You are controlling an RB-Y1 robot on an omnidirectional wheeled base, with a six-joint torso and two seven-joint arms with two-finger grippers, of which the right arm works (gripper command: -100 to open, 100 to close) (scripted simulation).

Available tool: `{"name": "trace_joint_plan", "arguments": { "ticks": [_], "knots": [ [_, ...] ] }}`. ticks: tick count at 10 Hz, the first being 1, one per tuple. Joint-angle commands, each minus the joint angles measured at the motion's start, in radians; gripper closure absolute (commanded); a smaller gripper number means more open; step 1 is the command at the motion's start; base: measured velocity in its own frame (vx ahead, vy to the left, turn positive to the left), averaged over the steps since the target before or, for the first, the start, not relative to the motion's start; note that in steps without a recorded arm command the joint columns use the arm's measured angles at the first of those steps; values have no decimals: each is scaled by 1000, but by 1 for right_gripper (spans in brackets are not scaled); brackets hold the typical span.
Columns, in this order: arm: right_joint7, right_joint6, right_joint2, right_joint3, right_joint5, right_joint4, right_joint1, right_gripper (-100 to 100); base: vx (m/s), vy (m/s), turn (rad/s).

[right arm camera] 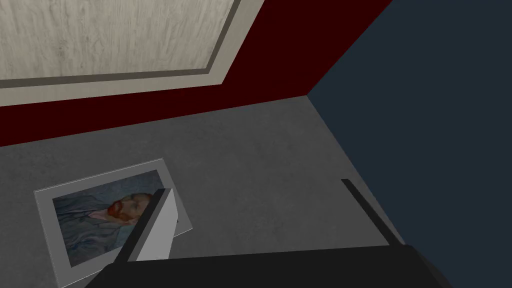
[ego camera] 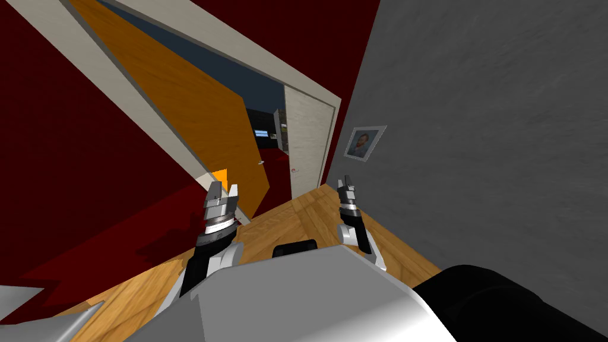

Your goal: Push the door open

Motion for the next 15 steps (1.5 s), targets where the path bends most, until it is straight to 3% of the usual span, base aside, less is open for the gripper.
{"name": "trace_joint_plan", "arguments": {
  "ticks": [1,7,13,14,15],
  "knots": [
    [-1,-7,-5,3,-1,28,-11,-100,107,71,50],
    [-7,-38,-27,18,-8,164,-63,-100,93,-22,52],
    [-16,-81,-49,38,-18,346,-133,-100,94,-12,69],
    [-16,-81,-49,38,-18,346,-133,-100,66,-10,19],
    [-17,-89,-52,42,-19,380,-146,-100,56,-12,35]
  ]
}}
